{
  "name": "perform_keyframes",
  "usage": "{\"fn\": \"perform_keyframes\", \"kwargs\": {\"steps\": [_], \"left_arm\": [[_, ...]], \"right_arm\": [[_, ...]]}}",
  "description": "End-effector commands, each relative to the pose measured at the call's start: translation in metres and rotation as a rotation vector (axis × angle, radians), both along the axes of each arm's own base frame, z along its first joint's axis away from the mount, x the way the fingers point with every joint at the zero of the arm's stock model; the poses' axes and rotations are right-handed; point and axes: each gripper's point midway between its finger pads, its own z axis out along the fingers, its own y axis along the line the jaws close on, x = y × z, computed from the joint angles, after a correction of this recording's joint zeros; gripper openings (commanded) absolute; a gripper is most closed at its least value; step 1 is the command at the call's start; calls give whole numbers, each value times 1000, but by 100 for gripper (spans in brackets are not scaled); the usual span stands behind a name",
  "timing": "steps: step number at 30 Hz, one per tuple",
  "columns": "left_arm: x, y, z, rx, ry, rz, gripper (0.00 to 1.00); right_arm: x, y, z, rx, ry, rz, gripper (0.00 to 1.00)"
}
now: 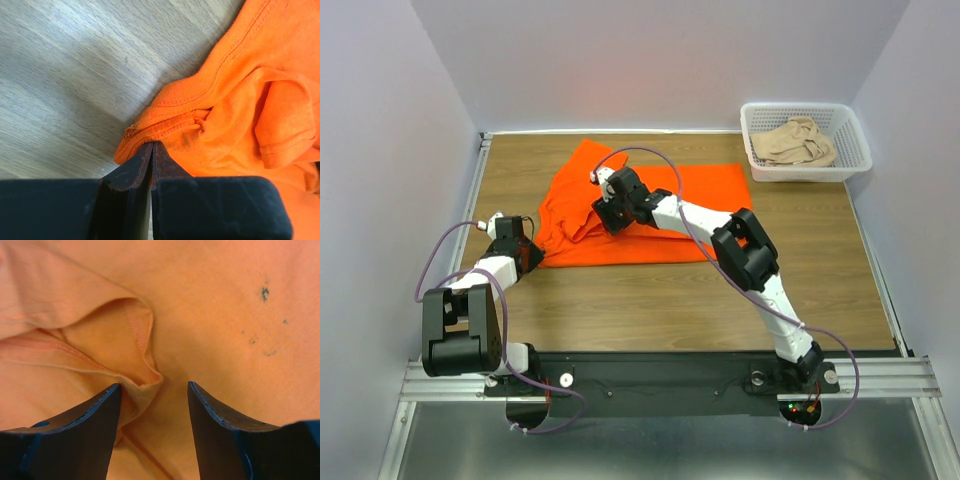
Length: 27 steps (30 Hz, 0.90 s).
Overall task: Fold and stack the t-shirts
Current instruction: Fold the tshirt
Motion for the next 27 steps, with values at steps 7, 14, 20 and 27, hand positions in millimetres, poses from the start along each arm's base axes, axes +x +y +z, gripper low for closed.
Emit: {"fn": "perform_keyframes", "kwargs": {"steps": [7, 14, 20, 27], "left_arm": [[-4, 1, 6, 18, -1, -16, 15], [12, 2, 69, 93, -143, -82, 46], [32, -21, 147, 200, -291, -175, 66], [59, -82, 158, 339, -257, -353, 75]], "right_arm": [[66, -47, 25, 19, -87, -287, 58], [60, -61, 58, 43, -111, -305, 60], [47, -95, 86, 43, -131, -370, 68], [15, -144, 96, 28, -109, -427, 72]]}}
